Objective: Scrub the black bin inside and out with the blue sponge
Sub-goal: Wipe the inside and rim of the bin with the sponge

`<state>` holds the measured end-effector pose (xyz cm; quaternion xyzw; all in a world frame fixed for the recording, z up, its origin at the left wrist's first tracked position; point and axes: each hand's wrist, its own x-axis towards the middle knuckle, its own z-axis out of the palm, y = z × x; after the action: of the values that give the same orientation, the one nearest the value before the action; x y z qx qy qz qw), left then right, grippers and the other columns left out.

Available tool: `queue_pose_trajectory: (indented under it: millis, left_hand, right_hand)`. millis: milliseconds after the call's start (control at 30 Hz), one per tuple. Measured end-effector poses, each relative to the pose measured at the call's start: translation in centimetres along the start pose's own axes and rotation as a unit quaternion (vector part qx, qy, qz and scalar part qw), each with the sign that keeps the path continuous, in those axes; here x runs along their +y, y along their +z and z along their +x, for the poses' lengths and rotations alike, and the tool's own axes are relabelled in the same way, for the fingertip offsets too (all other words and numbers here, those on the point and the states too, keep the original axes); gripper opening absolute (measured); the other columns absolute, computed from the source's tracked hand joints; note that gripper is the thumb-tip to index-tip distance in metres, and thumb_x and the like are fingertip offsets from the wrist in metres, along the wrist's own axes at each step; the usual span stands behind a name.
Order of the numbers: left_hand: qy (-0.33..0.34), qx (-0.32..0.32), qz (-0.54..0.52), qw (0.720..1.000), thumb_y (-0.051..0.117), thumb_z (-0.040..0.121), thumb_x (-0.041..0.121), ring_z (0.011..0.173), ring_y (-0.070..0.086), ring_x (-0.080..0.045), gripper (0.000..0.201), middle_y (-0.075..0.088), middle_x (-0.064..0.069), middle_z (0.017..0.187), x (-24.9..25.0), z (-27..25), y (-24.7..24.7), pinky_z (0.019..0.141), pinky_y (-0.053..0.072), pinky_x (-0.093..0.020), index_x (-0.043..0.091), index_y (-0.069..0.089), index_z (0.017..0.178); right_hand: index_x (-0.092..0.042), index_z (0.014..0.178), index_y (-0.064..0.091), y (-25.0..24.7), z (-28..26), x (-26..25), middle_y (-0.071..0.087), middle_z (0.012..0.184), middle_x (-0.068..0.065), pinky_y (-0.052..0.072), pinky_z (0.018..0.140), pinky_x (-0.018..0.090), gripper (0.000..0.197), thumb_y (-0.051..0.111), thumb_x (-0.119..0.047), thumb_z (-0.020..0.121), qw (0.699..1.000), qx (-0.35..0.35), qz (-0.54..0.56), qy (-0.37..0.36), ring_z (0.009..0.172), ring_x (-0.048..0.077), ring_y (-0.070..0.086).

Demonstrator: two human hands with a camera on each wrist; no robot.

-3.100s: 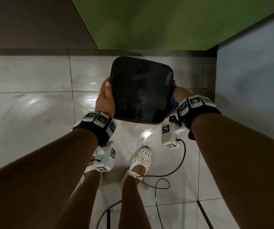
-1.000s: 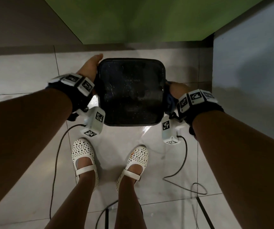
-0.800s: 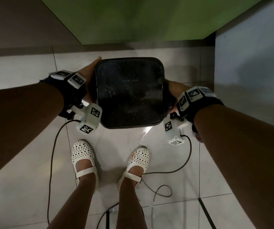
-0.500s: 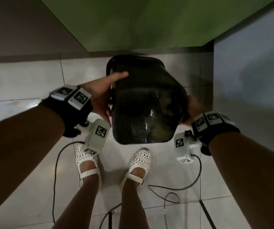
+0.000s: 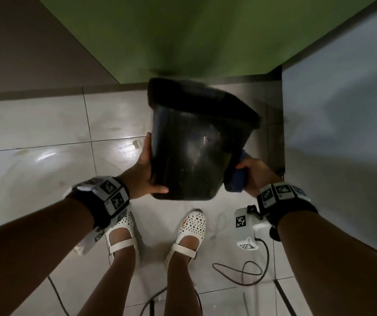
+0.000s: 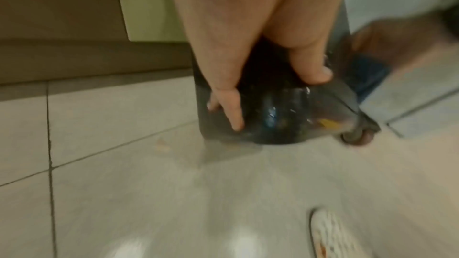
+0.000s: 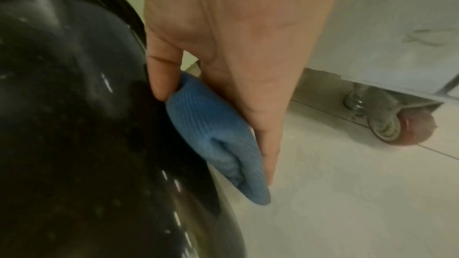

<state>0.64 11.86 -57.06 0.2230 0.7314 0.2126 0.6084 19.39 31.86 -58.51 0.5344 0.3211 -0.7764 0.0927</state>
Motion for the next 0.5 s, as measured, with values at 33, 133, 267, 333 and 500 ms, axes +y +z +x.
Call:
queue_pose_trajectory:
  millis: [33,133,267,333,500]
  left_hand:
    - [0.013,0.026,0.013,0.999,0.079,0.064,0.004,0.13,0.034,-0.016,0.136,0.01,-0.004,0.155,-0.9,0.2,0.6,0.097,0.041,-0.022,0.026,-0.035,0.136]
    - [0.025,0.1,0.005,0.995,0.077,0.064,0.001,0.13,0.035,-0.017,0.124,0.024,-0.005,0.151,-3.5,1.0,2.1,0.095,0.038,-0.014,0.016,-0.016,0.144]
    - [-0.041,0.163,-0.004,0.986,0.072,0.072,0.006,0.105,0.051,-0.015,0.082,0.051,0.0,0.123,-6.5,2.1,3.0,0.086,0.04,-0.024,0.009,0.026,0.14]
    - [-0.086,0.157,0.082,0.98,0.065,0.081,0.015,0.103,0.056,-0.021,0.056,0.058,-0.007,0.12,-7.3,2.0,3.2,0.084,0.04,-0.026,0.007,0.043,0.131]
    - [-0.175,0.14,0.073,0.972,0.048,0.09,0.015,0.073,0.05,-0.023,0.013,0.052,-0.007,0.073,-7.4,1.6,3.4,0.058,0.036,-0.025,0.008,0.053,0.081]
  right_hand:
    - [-0.007,0.103,0.053,-0.2,0.4,0.8,0.061,0.091,0.011,0.045,0.07,0.034,0.047,0.051,-0.005,0.056,1.0,0.007,-0.011,-0.008,0.08,0.025,0.059]
    - [-0.002,0.092,0.059,-0.1,1.3,2.9,0.062,0.075,0.011,0.043,0.073,0.035,0.037,0.044,-0.001,0.058,0.999,0.029,-0.026,-0.017,0.072,0.024,0.056]
    - [0.003,0.07,0.052,0.6,1.5,4.1,0.057,0.048,0.007,0.043,0.067,0.034,0.019,0.037,0.003,0.081,0.995,0.038,-0.081,-0.045,0.053,0.02,0.054]
    - [-0.001,0.058,0.057,0.6,1.7,4.4,0.059,0.046,0.011,0.046,0.064,0.033,0.043,0.032,-0.001,0.094,0.992,0.041,-0.106,-0.059,0.052,0.028,0.054]
    - [-0.017,0.08,0.059,1.3,2.8,4.5,0.065,0.053,-0.007,0.053,0.051,0.023,0.037,0.03,-0.004,0.1,0.996,0.074,-0.057,-0.016,0.051,0.009,0.063]
